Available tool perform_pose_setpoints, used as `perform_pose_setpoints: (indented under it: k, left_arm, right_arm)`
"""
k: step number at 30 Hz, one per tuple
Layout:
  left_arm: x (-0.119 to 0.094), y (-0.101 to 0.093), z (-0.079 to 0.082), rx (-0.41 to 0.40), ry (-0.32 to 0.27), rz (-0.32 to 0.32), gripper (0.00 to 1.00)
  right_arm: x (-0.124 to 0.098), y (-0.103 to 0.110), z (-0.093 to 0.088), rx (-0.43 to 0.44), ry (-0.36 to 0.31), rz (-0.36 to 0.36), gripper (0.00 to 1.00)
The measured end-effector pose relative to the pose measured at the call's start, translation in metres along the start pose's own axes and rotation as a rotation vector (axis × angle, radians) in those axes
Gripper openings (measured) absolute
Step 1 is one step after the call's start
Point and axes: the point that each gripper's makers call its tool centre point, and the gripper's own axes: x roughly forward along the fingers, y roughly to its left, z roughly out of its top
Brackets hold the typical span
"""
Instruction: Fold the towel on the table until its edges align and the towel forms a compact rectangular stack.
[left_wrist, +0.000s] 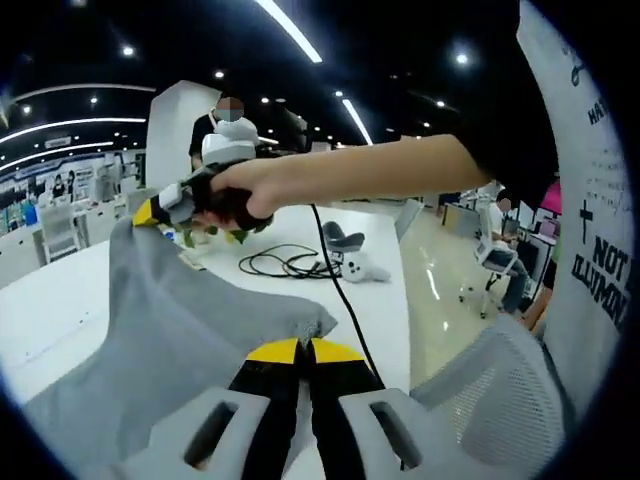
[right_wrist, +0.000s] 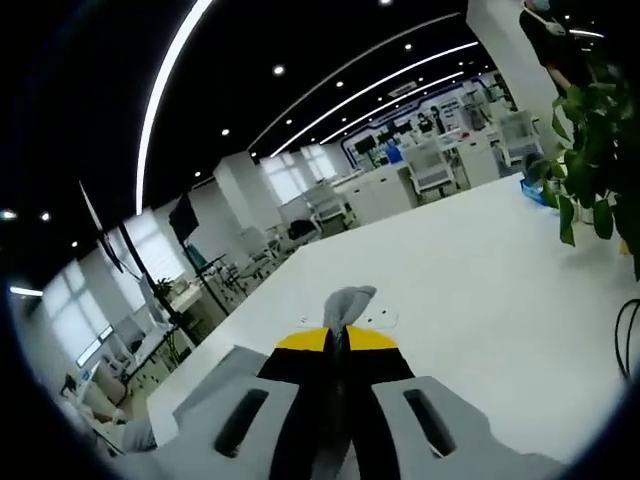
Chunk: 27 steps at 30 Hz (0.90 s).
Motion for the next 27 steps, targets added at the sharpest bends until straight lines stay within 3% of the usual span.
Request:
perform_pose_setpoints:
  k: [7, 13, 18, 27]
  left_arm:
    - [-0.026, 0.011, 0.012, -0.001, -0.033, 0.05, 0.02]
    - [-0.05, 0.028, 0.019, -0.008, -0.07, 0.141, 0.02]
    - [-0.07, 0.031, 0.023, -0.002, -0.093, 0.174, 0.02]
    - [-0.109, 0.045, 0.03, 0.003, -0.134, 0.252, 0.02]
  right_arm:
    - [0.012, 0.028, 0.011, 0.016, -0.019, 0.036, 0.02]
    - [0.022, 0.048, 0.017, -0.028, -0.014, 0.052, 0.02]
    - [0.032, 0.07, 0.025, -0.043, -0.019, 0.078, 0.02]
    - [0.05, 0.109, 0.026, -0.033, -0.015, 0.123, 0.02]
